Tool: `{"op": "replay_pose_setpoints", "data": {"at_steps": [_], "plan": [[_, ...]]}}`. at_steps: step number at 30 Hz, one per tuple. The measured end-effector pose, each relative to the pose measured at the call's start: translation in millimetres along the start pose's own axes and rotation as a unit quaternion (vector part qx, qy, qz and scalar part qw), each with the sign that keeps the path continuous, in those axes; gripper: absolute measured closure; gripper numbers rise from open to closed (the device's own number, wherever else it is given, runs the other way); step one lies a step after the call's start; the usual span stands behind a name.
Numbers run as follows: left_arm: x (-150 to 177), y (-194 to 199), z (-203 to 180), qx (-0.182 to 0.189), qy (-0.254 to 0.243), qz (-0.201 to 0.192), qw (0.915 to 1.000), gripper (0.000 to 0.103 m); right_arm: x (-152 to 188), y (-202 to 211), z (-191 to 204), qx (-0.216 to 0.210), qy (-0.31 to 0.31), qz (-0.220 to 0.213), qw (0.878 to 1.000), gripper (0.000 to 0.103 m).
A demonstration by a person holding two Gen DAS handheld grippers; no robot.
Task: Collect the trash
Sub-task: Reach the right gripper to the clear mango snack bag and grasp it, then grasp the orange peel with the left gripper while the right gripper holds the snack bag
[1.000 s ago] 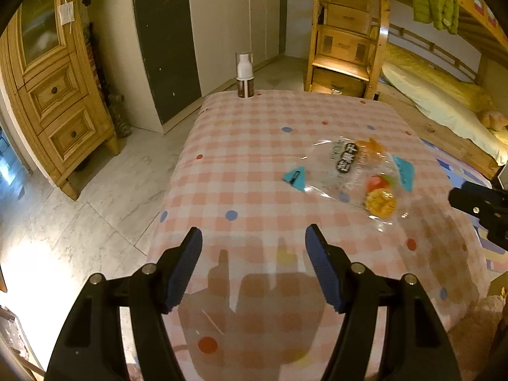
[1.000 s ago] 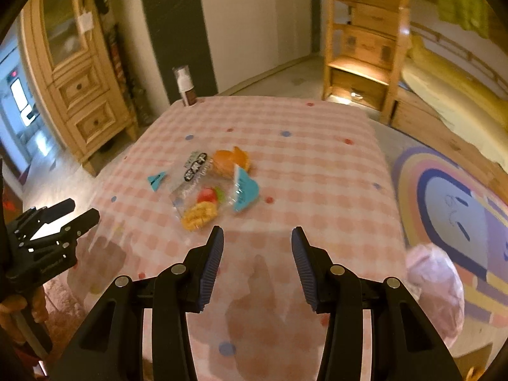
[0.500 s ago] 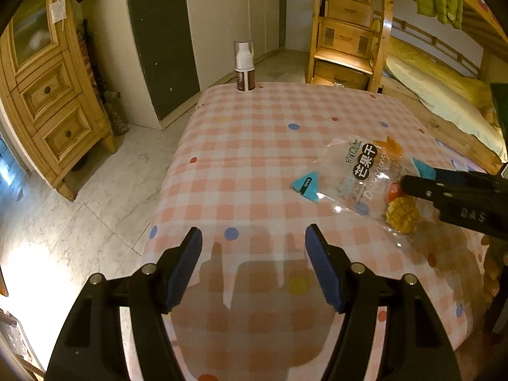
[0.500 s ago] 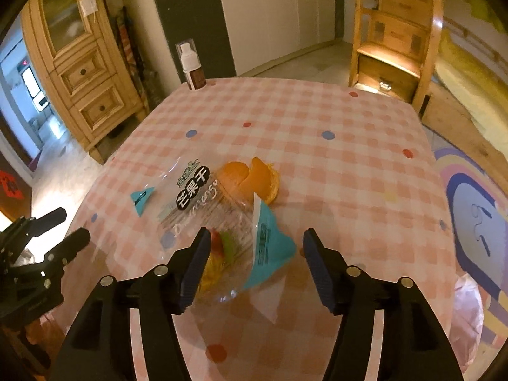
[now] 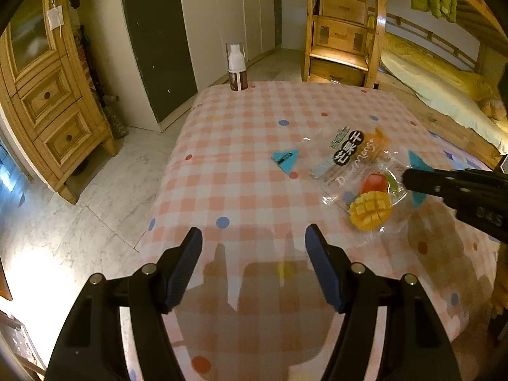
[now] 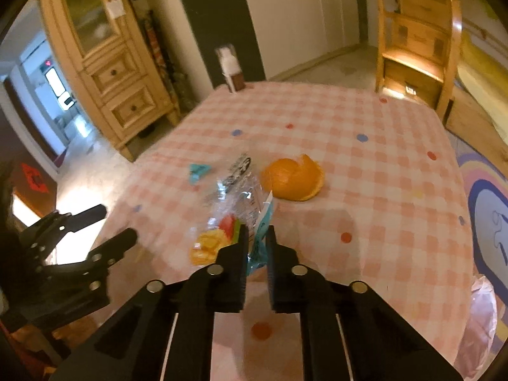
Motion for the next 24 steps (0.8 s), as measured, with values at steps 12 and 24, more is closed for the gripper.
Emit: {"op": "replay_pose_setpoints", "data": {"at_steps": [12, 24], "plan": [[-0.6, 25.3, -27.0, 0.011, -0.019, -0.016, 0.9996, 0.032, 11.2, 114.1, -29.4, 0.107, -0.038, -0.119, 0.986, 0.099], [-44.5, -9.2, -91.7, 0.054, -0.066, -0.008, 0.9963, 0.036, 24.9, 108.6, -95.5, 0.17, -0.094, -0.115, 0.974, 0.099]]}}
Point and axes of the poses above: each gripper's, at about its wrist camera, not at the fingertips, and y roughly against the way its jaws point, z to its left, x to its underside, the point moved 8 cm from there along -y, roughly the way its jaws point, and after that the axes turned 13 degrees about z, right-handed, at the moved point
